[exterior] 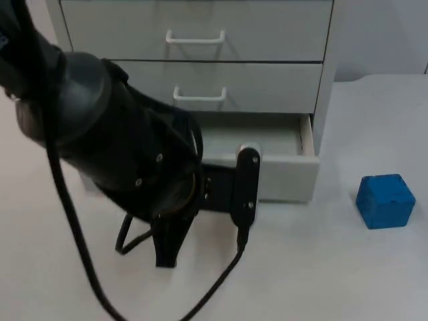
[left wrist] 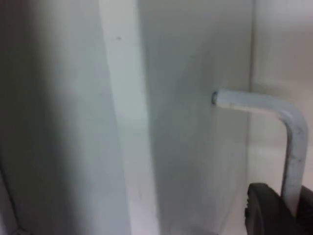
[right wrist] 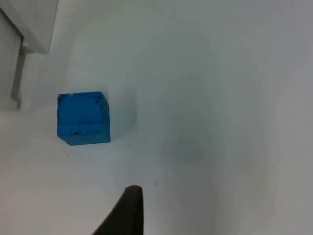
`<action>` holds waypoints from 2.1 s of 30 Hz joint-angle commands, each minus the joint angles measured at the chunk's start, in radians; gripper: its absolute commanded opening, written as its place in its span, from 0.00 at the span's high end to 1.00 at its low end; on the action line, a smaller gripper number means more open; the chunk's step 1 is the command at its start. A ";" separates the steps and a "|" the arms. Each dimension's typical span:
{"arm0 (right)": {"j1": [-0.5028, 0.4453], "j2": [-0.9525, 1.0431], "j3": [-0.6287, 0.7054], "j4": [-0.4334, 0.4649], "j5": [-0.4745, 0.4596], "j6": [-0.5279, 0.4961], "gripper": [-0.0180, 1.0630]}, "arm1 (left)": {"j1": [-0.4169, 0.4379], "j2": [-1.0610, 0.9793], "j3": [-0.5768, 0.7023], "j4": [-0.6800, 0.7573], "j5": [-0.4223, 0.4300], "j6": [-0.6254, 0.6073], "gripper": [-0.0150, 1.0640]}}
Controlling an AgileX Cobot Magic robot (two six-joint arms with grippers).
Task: Open the drawer with the left hand, place the block into the drawer with the right hand, then close the drawer with the left hand.
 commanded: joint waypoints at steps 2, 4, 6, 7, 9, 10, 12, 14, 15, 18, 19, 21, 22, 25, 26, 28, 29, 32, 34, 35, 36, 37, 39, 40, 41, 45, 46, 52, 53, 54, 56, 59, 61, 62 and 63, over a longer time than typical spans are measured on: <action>-0.005 0.001 0.000 -0.002 -0.015 0.000 0.02 | -0.045 -0.003 0.075 -0.120 -0.046 -0.053 0.99; -0.005 0.001 0.000 -0.002 -0.015 0.000 0.02 | -0.059 -0.005 0.082 -0.137 -0.038 -0.066 0.99; -0.005 0.001 0.000 -0.002 -0.015 0.000 0.02 | -0.082 -0.007 0.099 -0.168 -0.033 -0.078 0.99; -0.005 0.001 0.000 -0.002 -0.015 0.000 0.02 | -0.094 -0.009 0.106 -0.168 -0.033 -0.081 0.99; -0.005 0.001 0.000 -0.002 -0.015 0.000 0.02 | -0.109 -0.009 0.116 -0.168 -0.033 -0.086 0.99; -0.005 0.001 0.000 -0.002 -0.015 0.000 0.02 | -0.116 -0.011 0.118 -0.168 -0.033 -0.086 0.99; -0.005 0.001 0.000 -0.002 -0.015 0.000 0.02 | -0.137 -0.011 0.125 -0.172 -0.030 -0.088 0.99; -0.005 0.001 0.000 -0.002 -0.015 0.000 0.02 | -0.140 -0.011 0.127 -0.174 -0.032 -0.088 0.99; -0.005 0.001 0.000 -0.002 -0.015 0.000 0.02 | -0.140 -0.011 0.127 -0.173 -0.040 -0.088 0.99; -0.005 0.001 0.000 -0.002 -0.015 0.000 0.02 | -0.140 -0.011 0.127 -0.158 -0.042 -0.088 0.99; -0.005 0.001 0.000 -0.002 -0.015 0.000 0.02 | -0.140 -0.011 0.127 -0.158 -0.042 -0.088 0.99; -0.005 0.001 0.000 -0.002 -0.015 0.000 0.02 | -0.140 -0.011 0.127 -0.143 -0.042 -0.088 0.99; -0.005 0.001 0.000 -0.002 -0.015 0.000 0.02 | -0.140 -0.011 0.127 -0.140 -0.047 -0.088 0.99; -0.005 0.001 0.000 -0.002 -0.015 0.000 0.02 | -0.140 -0.011 0.127 -0.138 -0.057 -0.088 0.99; -0.005 0.001 0.000 -0.002 -0.015 0.000 0.02 | -0.140 -0.011 0.127 -0.136 -0.058 -0.088 0.99; -0.005 0.001 0.000 -0.002 -0.015 0.000 0.02 | -0.140 -0.011 0.127 -0.129 -0.058 -0.088 0.96; -0.005 0.001 0.000 -0.002 -0.015 0.000 0.02 | -0.140 -0.011 0.127 -0.129 -0.058 -0.088 0.96; -0.005 0.001 0.000 -0.002 -0.015 0.000 0.02 | -0.140 -0.011 0.127 -0.108 -0.057 -0.088 0.77; -0.005 0.001 0.000 -0.002 -0.015 0.000 0.02 | -0.140 -0.011 0.127 -0.103 -0.057 -0.088 0.70; -0.005 0.001 0.000 -0.002 -0.015 0.000 0.02 | -0.140 -0.011 0.127 -0.098 -0.057 -0.088 0.61; -0.005 0.001 0.000 -0.002 -0.015 0.000 0.02 | -0.140 -0.011 0.127 -0.098 -0.057 -0.088 0.54; -0.005 0.001 0.000 -0.002 -0.015 0.000 0.02 | -0.140 -0.011 0.127 -0.098 -0.057 -0.088 0.48; -0.005 0.001 0.000 -0.002 -0.015 0.000 0.02 | -0.140 -0.011 0.127 -0.098 -0.057 -0.088 0.44; -0.005 0.001 0.000 -0.002 -0.015 0.000 0.02 | -0.140 -0.011 0.127 -0.098 -0.057 -0.088 0.43; -0.005 0.001 0.000 -0.002 -0.015 0.000 0.02 | -0.140 -0.011 0.127 -0.098 -0.057 -0.088 0.44; -0.005 0.001 0.000 -0.002 -0.015 0.000 0.02 | -0.140 -0.011 0.127 -0.098 -0.055 -0.088 0.44; -0.005 0.001 0.000 -0.002 -0.015 0.000 0.02 | -0.140 -0.013 0.127 -0.098 -0.048 -0.088 0.44; -0.005 0.001 0.000 -0.002 -0.017 0.000 0.02 | -0.144 -0.046 0.127 -0.101 -0.001 -0.088 0.44; -0.005 0.001 0.000 -0.002 -0.017 0.000 0.02 | -0.144 -0.057 0.127 -0.111 -0.001 -0.088 0.44; -0.005 0.001 0.000 -0.002 -0.017 0.000 0.02 | -0.147 -0.073 0.127 -0.122 -0.003 -0.085 0.44; -0.005 0.001 0.000 -0.002 -0.017 0.000 0.02 | -0.151 -0.091 0.127 -0.136 -0.003 -0.085 0.44; -0.005 0.001 0.000 -0.002 -0.019 0.000 0.02 | -0.171 -0.150 0.127 -0.174 -0.003 -0.071 0.44; -0.005 0.001 0.000 -0.002 -0.019 0.000 0.02 | -0.178 -0.172 0.127 -0.194 -0.003 -0.055 0.44; -0.005 0.001 0.000 -0.002 -0.019 0.000 0.02 | -0.187 -0.190 0.127 -0.216 -0.003 -0.040 0.44; -0.005 0.001 0.000 -0.002 -0.019 0.000 0.02 | -0.190 -0.213 0.127 -0.241 -0.005 -0.018 0.44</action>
